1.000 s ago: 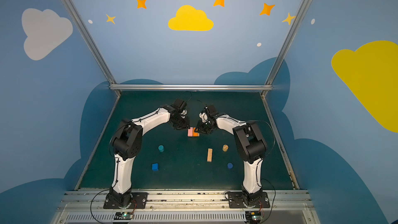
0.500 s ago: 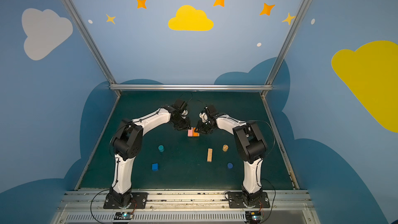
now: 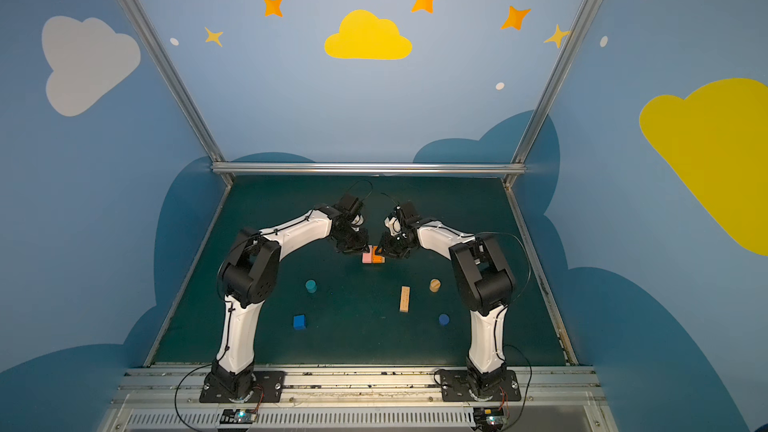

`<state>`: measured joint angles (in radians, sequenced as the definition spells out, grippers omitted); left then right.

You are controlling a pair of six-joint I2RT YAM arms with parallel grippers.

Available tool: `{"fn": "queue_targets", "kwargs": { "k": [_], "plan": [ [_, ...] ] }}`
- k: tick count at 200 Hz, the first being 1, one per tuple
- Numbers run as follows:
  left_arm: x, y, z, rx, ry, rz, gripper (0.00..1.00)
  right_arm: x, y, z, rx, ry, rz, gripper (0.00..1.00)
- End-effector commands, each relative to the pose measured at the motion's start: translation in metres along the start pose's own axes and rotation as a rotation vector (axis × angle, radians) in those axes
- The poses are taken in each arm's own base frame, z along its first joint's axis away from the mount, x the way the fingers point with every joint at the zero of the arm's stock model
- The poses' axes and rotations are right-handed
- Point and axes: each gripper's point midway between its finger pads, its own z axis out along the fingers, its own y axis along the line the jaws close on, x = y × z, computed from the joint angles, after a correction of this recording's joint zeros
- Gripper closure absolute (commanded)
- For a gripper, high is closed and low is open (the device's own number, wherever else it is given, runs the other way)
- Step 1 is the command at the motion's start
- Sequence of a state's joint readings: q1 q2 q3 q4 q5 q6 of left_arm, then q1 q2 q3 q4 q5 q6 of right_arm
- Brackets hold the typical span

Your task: Build the wood block tower

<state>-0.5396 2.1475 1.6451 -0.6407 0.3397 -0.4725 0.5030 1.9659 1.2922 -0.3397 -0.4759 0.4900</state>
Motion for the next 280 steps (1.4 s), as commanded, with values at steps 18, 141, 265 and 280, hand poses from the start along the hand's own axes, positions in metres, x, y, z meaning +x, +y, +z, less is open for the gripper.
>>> {"fn": "queue_targets", "kwargs": {
  "k": [18,141,265,280],
  "plan": [
    [0.001,-0.005,0.002,0.009,0.014,0.003,0.73,-0.007,0.004,-0.003,-0.006,-0.015,-0.010,0.70],
    [0.002,-0.010,0.003,0.009,0.019,0.010,0.73,-0.008,0.005,-0.004,-0.004,-0.017,-0.012,0.71],
    [0.003,-0.012,-0.004,0.010,0.011,0.009,0.72,-0.012,0.002,-0.003,0.003,-0.020,-0.007,0.70],
    [0.002,-0.012,-0.004,0.010,0.007,0.010,0.72,-0.012,0.001,-0.002,0.003,-0.020,-0.007,0.70]
  ]
}}
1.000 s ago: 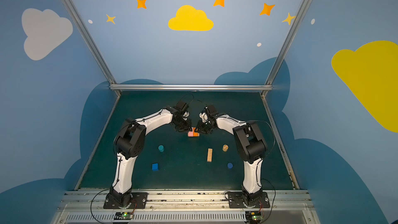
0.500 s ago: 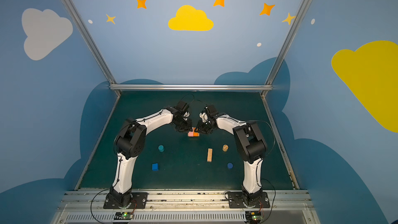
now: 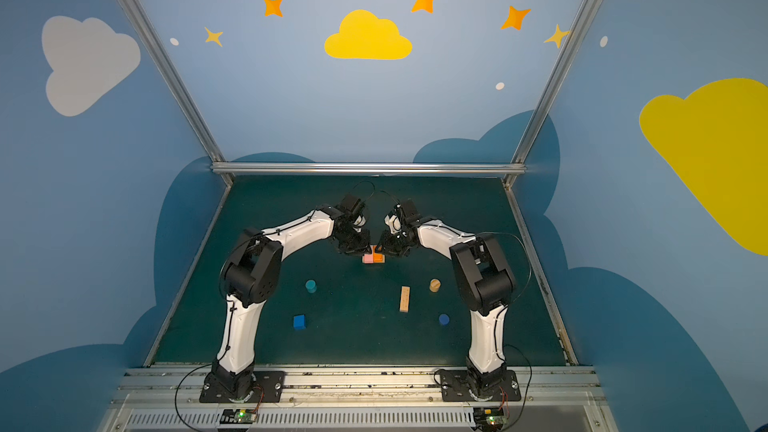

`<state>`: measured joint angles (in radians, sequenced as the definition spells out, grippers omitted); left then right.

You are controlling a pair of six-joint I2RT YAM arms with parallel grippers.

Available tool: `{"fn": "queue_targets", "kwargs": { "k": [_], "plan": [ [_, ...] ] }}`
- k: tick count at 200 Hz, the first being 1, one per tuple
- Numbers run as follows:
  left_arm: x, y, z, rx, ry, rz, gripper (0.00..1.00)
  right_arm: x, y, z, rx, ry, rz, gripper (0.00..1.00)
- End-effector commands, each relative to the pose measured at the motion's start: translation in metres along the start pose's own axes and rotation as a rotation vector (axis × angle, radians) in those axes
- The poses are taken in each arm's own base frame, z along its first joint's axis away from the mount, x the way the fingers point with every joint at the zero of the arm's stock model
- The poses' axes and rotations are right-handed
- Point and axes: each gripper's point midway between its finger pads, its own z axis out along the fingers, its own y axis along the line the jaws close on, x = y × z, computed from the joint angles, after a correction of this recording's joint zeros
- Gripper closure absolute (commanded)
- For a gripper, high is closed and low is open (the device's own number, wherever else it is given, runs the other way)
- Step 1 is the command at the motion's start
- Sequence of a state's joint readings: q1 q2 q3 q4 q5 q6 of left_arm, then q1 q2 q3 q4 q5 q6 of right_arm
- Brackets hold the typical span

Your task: Build the wood block tower

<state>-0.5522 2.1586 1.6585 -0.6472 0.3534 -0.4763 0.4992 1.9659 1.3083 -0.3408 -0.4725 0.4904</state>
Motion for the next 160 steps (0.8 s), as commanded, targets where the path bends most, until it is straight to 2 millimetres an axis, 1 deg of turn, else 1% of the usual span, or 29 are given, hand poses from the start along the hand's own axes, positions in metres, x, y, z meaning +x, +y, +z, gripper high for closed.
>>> {"fn": "queue_targets", "kwargs": {
  "k": [1,42,86,160],
  "plan": [
    [-0.001,-0.005,-0.008,0.000,-0.009,0.004,0.72,-0.006,-0.001,0.001,0.005,-0.006,-0.004,0.70],
    [-0.002,-0.005,-0.009,-0.006,-0.011,0.005,0.71,-0.005,-0.002,0.001,0.004,0.000,0.002,0.70],
    [-0.006,-0.004,-0.011,-0.022,-0.026,0.008,0.68,-0.003,-0.002,-0.001,0.007,-0.004,0.003,0.70],
    [-0.012,-0.005,-0.011,-0.029,-0.040,0.011,0.69,-0.002,0.000,-0.011,0.012,-0.024,-0.003,0.69]
  ]
}}
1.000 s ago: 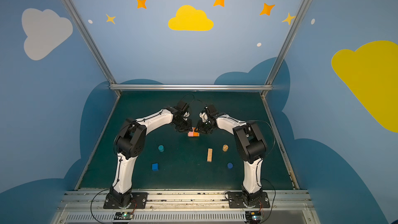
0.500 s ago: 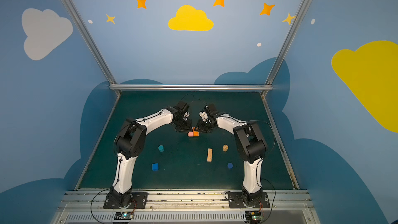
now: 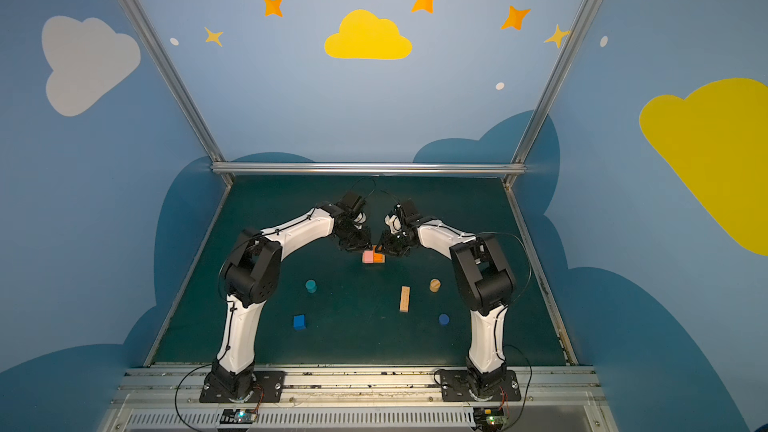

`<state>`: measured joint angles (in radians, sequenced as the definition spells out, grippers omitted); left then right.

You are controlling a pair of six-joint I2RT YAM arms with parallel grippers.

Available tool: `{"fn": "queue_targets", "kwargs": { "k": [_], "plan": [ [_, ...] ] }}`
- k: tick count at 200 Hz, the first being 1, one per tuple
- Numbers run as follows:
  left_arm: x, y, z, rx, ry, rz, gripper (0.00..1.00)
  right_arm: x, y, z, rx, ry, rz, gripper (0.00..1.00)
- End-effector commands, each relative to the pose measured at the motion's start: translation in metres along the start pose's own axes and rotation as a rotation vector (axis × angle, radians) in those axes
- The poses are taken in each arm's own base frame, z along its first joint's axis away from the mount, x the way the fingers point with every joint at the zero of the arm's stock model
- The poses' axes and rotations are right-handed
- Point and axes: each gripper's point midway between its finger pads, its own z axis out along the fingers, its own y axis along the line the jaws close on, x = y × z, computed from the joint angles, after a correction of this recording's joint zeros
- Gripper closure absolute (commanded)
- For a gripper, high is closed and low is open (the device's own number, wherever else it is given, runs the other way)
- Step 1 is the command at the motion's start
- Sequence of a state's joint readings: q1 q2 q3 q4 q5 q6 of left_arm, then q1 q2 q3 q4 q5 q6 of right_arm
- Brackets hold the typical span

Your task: Build the wood block tower

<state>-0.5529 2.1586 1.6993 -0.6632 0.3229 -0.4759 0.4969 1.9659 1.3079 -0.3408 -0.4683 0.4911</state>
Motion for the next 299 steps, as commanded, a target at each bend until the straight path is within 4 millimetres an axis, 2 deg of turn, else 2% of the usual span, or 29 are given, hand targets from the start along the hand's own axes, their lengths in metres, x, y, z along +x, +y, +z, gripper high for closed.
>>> {"fn": "queue_targets", "kwargs": {
  "k": [1,73,99,124,156,168,196,222,247,269,299],
  "plan": [
    [-0.002,0.000,-0.003,-0.016,-0.004,0.003,0.69,-0.002,0.001,-0.011,0.008,-0.022,-0.005,0.69],
    [-0.002,0.002,0.003,-0.027,0.009,0.004,0.70,-0.002,0.002,-0.017,0.010,-0.036,-0.006,0.68],
    [-0.004,0.000,-0.003,-0.026,-0.004,0.006,0.70,-0.002,0.003,-0.022,0.009,-0.045,-0.007,0.68],
    [-0.012,-0.008,-0.022,-0.025,-0.036,0.030,0.70,-0.004,0.009,-0.035,0.010,-0.065,-0.015,0.68],
    [-0.021,-0.017,-0.076,-0.048,-0.120,0.089,0.68,-0.002,0.019,-0.061,0.018,-0.109,-0.044,0.67],
    [-0.021,-0.011,-0.098,-0.102,-0.163,0.109,0.67,0.001,0.021,-0.072,0.027,-0.128,-0.052,0.67],
    [-0.001,0.006,-0.136,-0.179,-0.186,0.130,0.62,0.013,0.018,-0.095,0.070,-0.161,-0.064,0.66],
    [0.028,0.029,-0.151,-0.239,-0.173,0.117,0.57,0.030,0.007,-0.115,0.141,-0.179,-0.067,0.64],
    [0.057,0.058,-0.149,-0.313,-0.121,0.083,0.51,0.046,-0.005,-0.133,0.207,-0.191,-0.062,0.60],
    [0.079,0.081,-0.138,-0.378,-0.067,0.052,0.45,0.061,-0.017,-0.142,0.259,-0.192,-0.050,0.57],
    [0.095,0.104,-0.120,-0.434,-0.022,0.015,0.42,0.077,-0.031,-0.149,0.299,-0.205,-0.020,0.54]
  ]
}}
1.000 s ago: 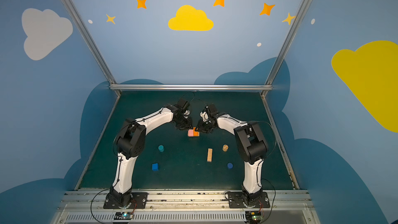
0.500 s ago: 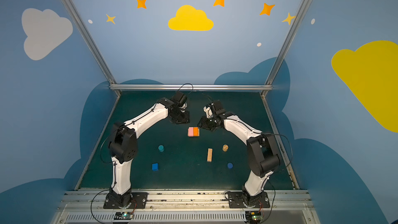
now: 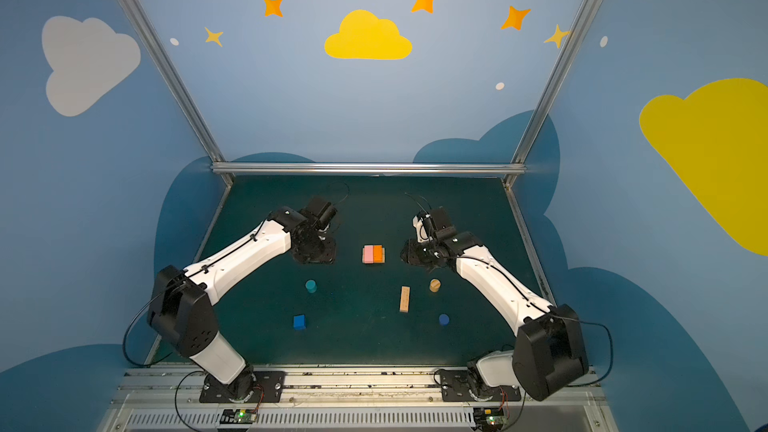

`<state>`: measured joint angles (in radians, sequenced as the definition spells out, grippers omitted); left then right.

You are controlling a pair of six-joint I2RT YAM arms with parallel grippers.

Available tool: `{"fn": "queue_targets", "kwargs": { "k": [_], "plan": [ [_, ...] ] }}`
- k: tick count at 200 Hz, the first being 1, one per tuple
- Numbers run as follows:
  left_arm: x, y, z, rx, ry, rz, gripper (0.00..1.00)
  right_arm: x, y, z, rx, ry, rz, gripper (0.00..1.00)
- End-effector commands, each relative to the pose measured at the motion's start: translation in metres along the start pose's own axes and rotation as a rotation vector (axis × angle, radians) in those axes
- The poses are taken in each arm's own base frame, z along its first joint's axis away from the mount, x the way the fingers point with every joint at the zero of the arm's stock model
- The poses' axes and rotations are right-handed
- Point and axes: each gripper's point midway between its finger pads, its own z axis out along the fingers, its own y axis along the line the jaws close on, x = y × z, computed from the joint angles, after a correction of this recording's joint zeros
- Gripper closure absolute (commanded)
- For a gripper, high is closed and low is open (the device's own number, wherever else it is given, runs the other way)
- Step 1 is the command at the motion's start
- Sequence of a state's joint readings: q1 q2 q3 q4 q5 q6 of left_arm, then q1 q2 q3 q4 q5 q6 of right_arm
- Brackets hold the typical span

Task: Build the wood block tower
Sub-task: 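Raise both grippers away from the stacked blocks, then lower the left gripper over the teal cylinder while the right moves toward the round block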

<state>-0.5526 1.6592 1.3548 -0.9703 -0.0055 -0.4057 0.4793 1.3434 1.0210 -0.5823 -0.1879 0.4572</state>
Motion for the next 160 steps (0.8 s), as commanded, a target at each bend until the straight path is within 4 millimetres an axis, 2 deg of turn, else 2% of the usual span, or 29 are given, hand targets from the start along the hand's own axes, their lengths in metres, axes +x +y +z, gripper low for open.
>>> {"fn": "queue_targets", "kwargs": {
  "k": [1,30,49,68,160],
  "plan": [
    [0.011,0.016,0.012,-0.078,0.033,-0.030,0.41,0.018,-0.024,-0.006,0.089,0.015,0.023,0.54],
    [0.012,0.020,0.031,-0.108,0.059,-0.045,0.39,0.029,-0.034,-0.009,0.110,0.008,0.046,0.54],
    [0.011,0.017,0.043,-0.105,0.087,-0.050,0.40,0.032,-0.036,-0.010,0.112,0.005,0.056,0.54],
    [0.011,0.022,0.050,-0.141,0.107,-0.066,0.40,0.032,-0.038,-0.012,0.115,-0.004,0.062,0.54],
    [0.029,0.034,0.056,-0.128,0.133,-0.119,0.40,0.032,-0.039,-0.007,0.099,0.002,0.071,0.54]
  ]
}}
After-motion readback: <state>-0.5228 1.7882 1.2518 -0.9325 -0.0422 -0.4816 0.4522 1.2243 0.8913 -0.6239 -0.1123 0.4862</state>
